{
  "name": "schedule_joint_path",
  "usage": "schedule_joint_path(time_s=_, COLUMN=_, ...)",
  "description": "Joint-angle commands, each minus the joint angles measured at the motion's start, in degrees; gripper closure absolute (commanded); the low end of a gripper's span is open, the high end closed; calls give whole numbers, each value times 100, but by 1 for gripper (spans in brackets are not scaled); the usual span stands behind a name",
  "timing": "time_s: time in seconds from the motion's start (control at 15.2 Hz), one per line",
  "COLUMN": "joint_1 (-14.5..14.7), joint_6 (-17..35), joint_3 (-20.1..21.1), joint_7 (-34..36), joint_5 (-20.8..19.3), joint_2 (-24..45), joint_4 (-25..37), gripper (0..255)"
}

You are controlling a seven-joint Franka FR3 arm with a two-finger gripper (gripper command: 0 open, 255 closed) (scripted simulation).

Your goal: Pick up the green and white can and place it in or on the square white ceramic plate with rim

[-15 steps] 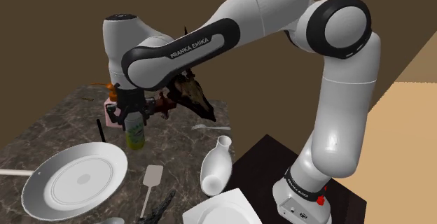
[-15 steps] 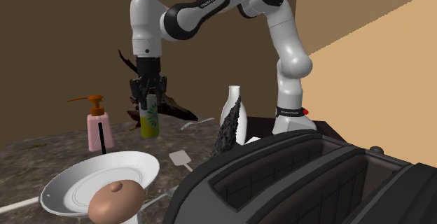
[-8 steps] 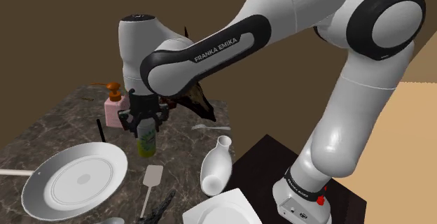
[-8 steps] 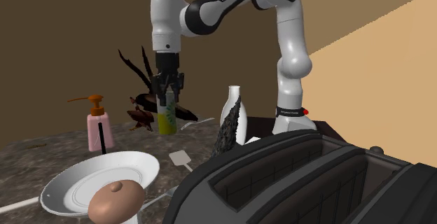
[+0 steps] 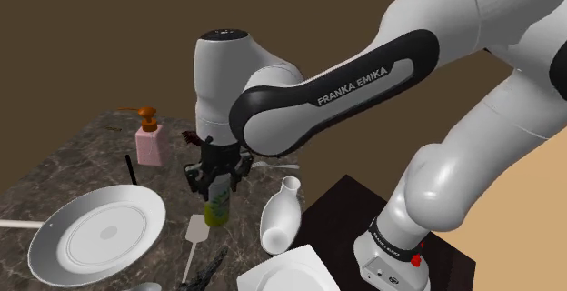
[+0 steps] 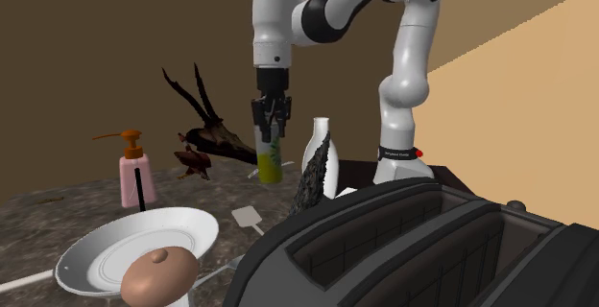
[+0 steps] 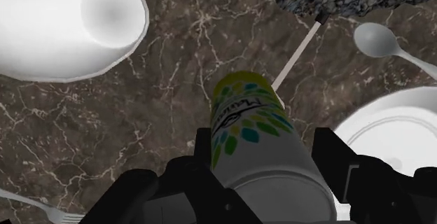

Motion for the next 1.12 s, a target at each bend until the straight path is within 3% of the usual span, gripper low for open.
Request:
schedule_joint_path(time_s=0.0, joint_1=162, joint_6=-61, joint_3=10, joint_7=-54, joint_5=328, joint_2=-478, joint_4=-356, gripper=255)
schedule_joint_path(time_s=0.53, joint_1=1112, joint_6=-586, joint_3=-15, joint_7=50, joint_5=1348, joint_2=-2253, joint_4=-1512, gripper=255)
schedule_joint_path(time_s=1.06, joint_1=2278, joint_6=-1500, joint_3=99, joint_7=695, joint_5=2092, joint_2=-3915, joint_4=-2245, gripper=255)
